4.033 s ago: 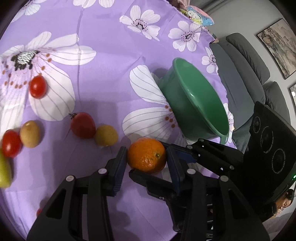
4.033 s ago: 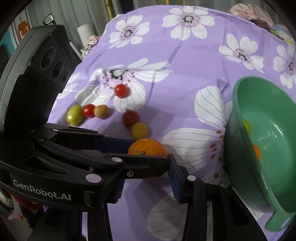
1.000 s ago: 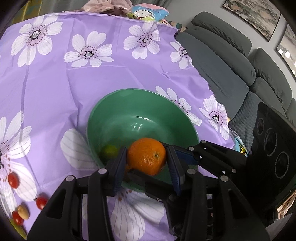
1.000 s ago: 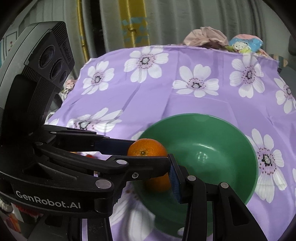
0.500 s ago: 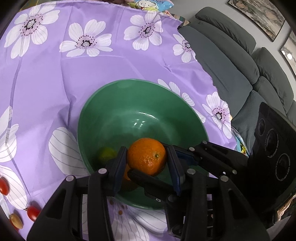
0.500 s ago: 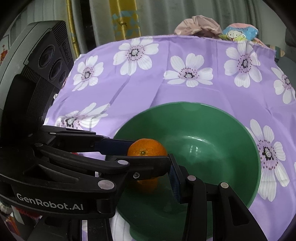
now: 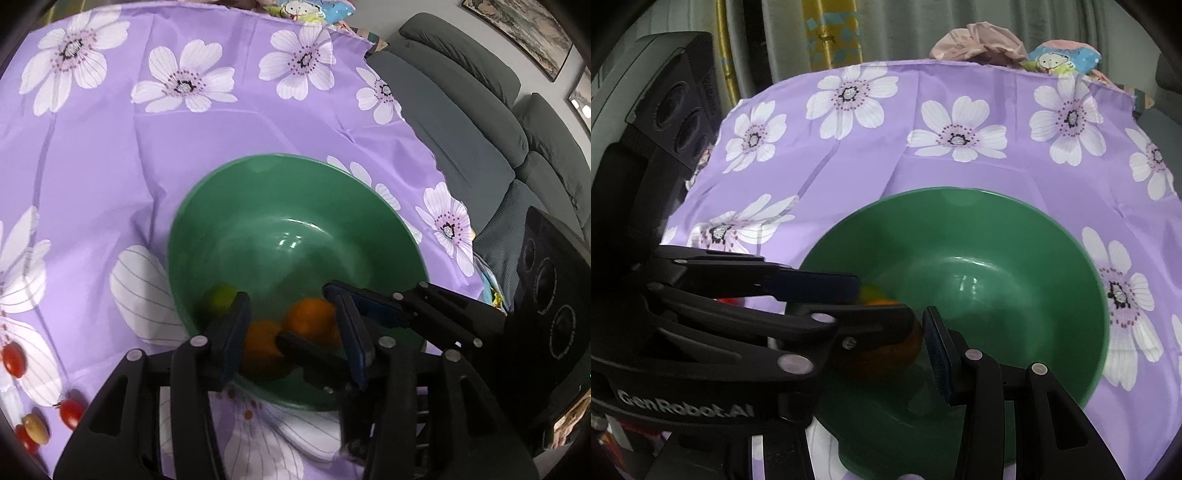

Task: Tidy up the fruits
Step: 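Move the left tool to the large green-yellow fruit on the cloth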

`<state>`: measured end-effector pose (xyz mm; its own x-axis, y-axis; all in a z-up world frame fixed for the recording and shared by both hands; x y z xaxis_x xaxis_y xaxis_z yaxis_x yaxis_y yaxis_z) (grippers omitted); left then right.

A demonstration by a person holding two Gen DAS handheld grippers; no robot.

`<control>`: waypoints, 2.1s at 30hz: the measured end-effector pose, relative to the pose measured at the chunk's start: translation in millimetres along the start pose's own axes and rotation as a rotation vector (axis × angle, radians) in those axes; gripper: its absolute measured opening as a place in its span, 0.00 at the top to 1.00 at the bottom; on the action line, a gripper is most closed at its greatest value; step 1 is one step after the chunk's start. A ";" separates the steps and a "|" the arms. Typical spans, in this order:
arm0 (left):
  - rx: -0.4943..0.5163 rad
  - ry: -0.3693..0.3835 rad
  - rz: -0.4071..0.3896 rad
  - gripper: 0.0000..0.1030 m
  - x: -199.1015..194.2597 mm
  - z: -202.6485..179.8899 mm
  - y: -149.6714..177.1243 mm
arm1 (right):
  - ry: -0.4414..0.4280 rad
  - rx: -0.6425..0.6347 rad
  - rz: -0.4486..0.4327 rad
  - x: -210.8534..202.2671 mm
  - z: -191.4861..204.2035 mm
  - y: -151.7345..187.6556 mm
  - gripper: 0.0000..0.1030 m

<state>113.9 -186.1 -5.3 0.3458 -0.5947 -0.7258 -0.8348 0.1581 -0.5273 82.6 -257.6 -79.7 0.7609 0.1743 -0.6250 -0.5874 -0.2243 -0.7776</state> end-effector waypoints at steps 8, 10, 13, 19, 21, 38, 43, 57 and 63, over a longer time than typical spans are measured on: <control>0.034 -0.109 -0.084 0.42 -35.1 4.7 5.9 | 0.074 -0.008 -0.037 -22.4 6.1 -1.2 0.51; 0.025 -0.129 -0.102 0.41 -45.4 10.6 10.4 | 0.075 -0.008 -0.046 -27.4 7.4 -2.6 0.51; 0.010 -0.175 -0.117 0.41 -59.7 22.8 20.0 | 0.072 -0.021 -0.059 -35.3 13.6 -4.2 0.51; -0.035 -0.251 -0.124 0.41 -82.6 47.0 46.2 | 0.040 -0.037 -0.078 -45.9 29.1 -5.8 0.51; -0.047 -0.278 -0.120 0.41 -88.4 55.1 54.2 | 0.019 -0.039 -0.076 -46.4 34.2 -4.8 0.51; -0.278 -0.405 -0.124 0.41 -153.2 144.0 143.9 | -0.222 -0.110 0.052 -17.6 105.9 17.5 0.50; -0.321 -0.389 -0.158 0.41 -162.2 155.3 150.1 | -0.275 -0.143 0.077 -10.2 130.7 19.2 0.50; -0.333 -0.327 -0.166 0.42 -161.7 176.6 133.1 | -0.396 -0.200 0.128 14.3 184.9 15.9 0.50; -0.307 -0.369 -0.095 0.42 -145.1 186.7 117.9 | -0.408 -0.196 0.140 23.3 190.1 14.3 0.50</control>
<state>45.2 66.0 -44.7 0.5092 -0.2672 -0.8181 -0.8606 -0.1561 -0.4847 39.5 -74.5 -118.4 0.4847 0.4828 -0.7293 -0.5837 -0.4424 -0.6808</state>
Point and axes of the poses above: each gripper's, at about its wrist camera, not at the fingertips, and x roughly the way its jaws point, z to its left, y to its underside, the point moved 3 cm from there along x, roughly the way its jaws point, and after that the axes turned 6 degrees about -x, right-handed, at the moved point
